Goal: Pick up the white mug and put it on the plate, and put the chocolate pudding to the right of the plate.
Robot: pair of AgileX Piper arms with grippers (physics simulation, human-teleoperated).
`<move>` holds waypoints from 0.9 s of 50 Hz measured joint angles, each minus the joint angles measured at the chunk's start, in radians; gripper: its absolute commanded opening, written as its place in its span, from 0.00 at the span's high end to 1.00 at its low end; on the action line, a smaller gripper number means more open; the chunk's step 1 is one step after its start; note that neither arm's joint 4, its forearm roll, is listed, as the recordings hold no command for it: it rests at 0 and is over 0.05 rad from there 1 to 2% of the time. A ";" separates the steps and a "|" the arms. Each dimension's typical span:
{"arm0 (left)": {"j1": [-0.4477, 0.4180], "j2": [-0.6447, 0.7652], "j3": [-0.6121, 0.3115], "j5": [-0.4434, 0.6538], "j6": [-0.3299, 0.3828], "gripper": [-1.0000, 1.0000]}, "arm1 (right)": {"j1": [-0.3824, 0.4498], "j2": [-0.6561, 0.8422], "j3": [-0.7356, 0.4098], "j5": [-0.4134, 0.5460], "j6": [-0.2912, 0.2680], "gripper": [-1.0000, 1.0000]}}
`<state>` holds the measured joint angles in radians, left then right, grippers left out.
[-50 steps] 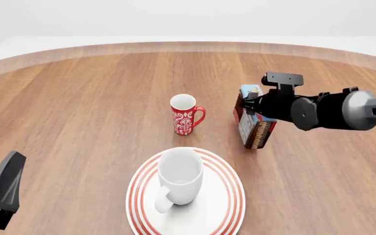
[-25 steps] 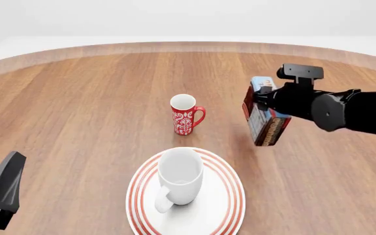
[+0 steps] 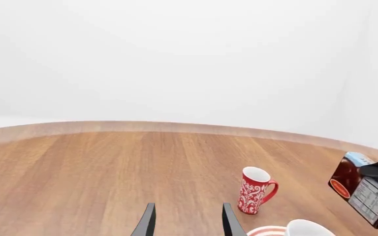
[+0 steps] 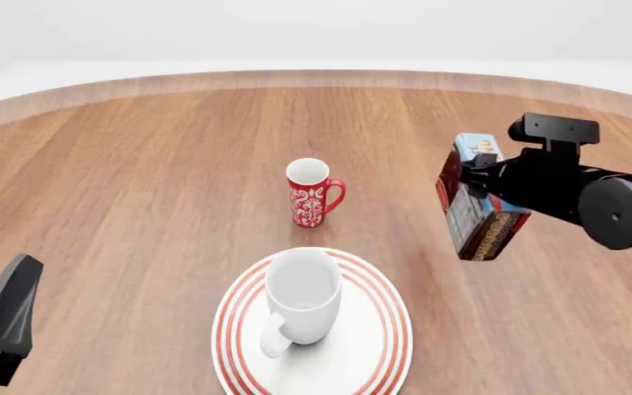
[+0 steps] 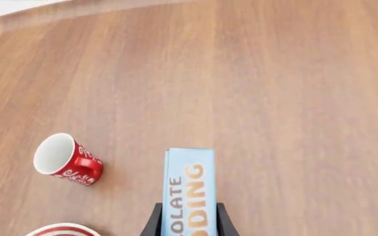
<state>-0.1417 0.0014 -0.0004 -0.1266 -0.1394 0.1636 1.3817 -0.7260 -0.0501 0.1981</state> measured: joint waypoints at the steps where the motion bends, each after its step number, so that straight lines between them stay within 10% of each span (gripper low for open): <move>1: 0.000 0.000 0.000 0.000 0.000 0.00 | -0.003 -0.007 0.007 0.001 0.000 1.00; 45: 0.000 0.000 0.000 -0.004 0.008 0.00 | -0.097 -0.276 0.264 0.060 -0.044 1.00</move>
<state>-0.1414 0.0018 -0.0005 -0.1304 -0.1313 0.0670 1.1059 -0.4623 0.0099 0.1543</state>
